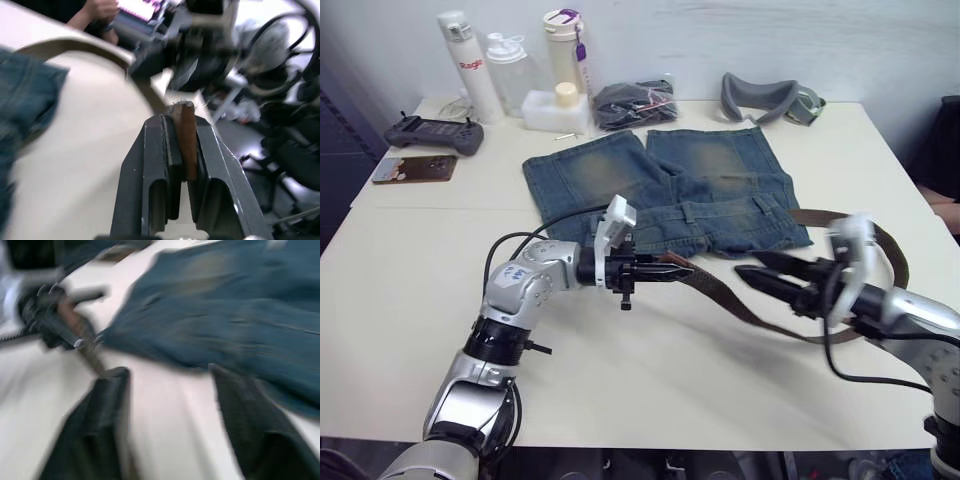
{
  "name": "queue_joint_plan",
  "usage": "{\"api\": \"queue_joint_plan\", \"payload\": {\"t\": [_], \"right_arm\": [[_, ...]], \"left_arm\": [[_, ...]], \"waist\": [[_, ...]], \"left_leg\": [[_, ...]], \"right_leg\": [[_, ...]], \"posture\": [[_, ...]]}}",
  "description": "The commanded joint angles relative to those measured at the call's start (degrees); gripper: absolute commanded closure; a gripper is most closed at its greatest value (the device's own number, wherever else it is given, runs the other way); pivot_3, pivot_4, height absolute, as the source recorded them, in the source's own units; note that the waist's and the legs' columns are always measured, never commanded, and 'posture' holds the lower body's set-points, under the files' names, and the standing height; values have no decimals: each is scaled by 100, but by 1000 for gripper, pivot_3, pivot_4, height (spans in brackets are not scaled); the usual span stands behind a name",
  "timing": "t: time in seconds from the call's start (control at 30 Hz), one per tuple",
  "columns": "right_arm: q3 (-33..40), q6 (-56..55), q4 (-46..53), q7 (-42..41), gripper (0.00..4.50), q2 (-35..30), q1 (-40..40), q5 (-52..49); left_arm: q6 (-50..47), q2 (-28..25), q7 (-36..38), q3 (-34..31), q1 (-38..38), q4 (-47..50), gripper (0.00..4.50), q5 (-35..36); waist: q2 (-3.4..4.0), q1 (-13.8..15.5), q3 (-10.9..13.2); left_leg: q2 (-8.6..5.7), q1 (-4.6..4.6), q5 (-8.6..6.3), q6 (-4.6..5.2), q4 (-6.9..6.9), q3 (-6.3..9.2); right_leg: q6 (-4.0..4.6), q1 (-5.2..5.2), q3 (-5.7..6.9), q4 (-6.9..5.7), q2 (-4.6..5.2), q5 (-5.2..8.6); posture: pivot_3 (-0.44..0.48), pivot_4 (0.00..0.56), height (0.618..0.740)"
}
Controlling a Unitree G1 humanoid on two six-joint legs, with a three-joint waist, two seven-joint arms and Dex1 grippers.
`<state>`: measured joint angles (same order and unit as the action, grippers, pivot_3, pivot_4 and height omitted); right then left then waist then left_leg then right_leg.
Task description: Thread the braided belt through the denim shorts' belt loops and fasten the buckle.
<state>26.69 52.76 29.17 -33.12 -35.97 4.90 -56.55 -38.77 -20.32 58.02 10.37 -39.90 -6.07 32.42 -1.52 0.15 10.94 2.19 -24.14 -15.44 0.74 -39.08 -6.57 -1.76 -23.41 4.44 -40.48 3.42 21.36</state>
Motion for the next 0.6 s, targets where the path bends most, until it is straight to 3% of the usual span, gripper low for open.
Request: {"api": "queue_joint_plan", "payload": {"t": [0.03, 0.17, 0.23, 0.37, 0.6], "right_arm": [[684, -490, 516, 595, 29, 763, -522, -858], [76, -694, 1498, 1093, 29, 1481, -1187, -1960], [-355, -658, 1650, 1067, 29, 1516, -1534, -3091], [-1373, -1005, 1161, 1502, 29, 2134, -1542, -2075], [-1662, -1743, 618, 1427, 29, 2697, -1222, -1583]], "left_arm": [[-82, 230, -272, -207, -509, -483, 4500, -80], [-958, 812, -863, -604, -1022, -992, 4500, 262], [-1216, 1040, -1151, -781, -1176, -1158, 4500, 284], [-2230, 1479, -1364, -1358, -1330, -1091, 4500, 1059], [-3213, 1533, -1667, -1808, -1218, -549, 4500, 1741]], "waist": [[-1, 18, 1], [2, -31, 2], [1, -54, 2], [-2, -81, 3], [-1, -53, 3]], "left_leg": [[1, -1, 1, 0, 1, 6], [-1, -8, 0, 3, 1, 6], [0, -6, 0, 3, 1, 7], [1, -1, 1, 1, 2, 7], [-1, -2, 10, -13, 2, 8]], "right_leg": [[0, 1, 3, 1, -2, 0], [-3, -3, 2, -2, 1, 0], [-4, -2, 1, -1, 1, 0], [-5, -3, 0, -5, -3, 1], [-3, -4, 0, -5, -2, 0]], "posture": [[0, 150, 683], [0, 150, 683], [0, 150, 683], [0, 150, 683], [0, 150, 683]]}}
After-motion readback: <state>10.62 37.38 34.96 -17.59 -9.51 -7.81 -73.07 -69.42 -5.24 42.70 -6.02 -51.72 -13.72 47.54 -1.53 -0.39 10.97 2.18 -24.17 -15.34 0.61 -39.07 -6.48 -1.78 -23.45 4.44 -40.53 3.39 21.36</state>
